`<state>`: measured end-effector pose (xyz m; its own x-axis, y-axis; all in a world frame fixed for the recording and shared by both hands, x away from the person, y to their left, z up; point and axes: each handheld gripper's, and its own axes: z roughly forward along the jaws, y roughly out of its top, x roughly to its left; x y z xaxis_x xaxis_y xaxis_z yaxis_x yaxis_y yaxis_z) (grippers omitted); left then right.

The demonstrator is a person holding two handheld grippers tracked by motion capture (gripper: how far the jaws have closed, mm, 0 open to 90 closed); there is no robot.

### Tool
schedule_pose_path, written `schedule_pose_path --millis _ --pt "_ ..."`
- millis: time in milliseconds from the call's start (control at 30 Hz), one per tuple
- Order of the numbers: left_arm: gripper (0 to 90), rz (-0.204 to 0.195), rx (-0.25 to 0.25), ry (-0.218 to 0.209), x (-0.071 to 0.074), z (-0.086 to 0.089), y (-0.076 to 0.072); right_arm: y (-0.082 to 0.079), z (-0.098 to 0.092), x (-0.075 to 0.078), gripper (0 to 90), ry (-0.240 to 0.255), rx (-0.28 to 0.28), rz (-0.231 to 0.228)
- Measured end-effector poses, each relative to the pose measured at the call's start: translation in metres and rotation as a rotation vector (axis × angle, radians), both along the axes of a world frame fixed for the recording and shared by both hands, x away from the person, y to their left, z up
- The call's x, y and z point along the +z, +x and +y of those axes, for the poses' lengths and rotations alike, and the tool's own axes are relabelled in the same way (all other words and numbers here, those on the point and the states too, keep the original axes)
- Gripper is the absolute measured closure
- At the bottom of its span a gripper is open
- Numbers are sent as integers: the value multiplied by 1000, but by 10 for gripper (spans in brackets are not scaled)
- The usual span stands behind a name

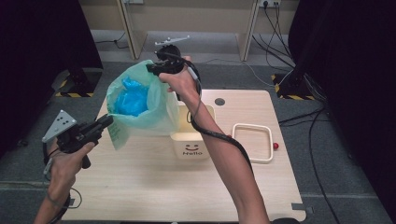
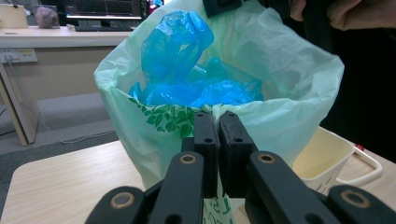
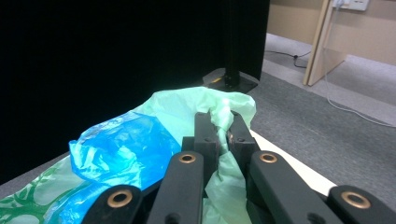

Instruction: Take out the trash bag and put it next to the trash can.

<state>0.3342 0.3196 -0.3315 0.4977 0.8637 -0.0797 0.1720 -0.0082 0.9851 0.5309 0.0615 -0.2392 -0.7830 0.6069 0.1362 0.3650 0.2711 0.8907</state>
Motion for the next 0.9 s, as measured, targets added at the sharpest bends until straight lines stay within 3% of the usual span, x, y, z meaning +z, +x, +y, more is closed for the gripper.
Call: schedule_pose_path --millis 233,600,733,900 --pt "863 -5 17 0 0 7 -5 -1 18 0 861 -7 11 -11" --pt "859 -17 52 8 3 20 -12 3 26 2 861 16 1 -5" --pt "858 10 47 4 -8 18 -9 2 27 -7 859 1 5 0" --pt "857 59 35 5 -29 9 -1 7 26 -32 857 -27 -7 42"
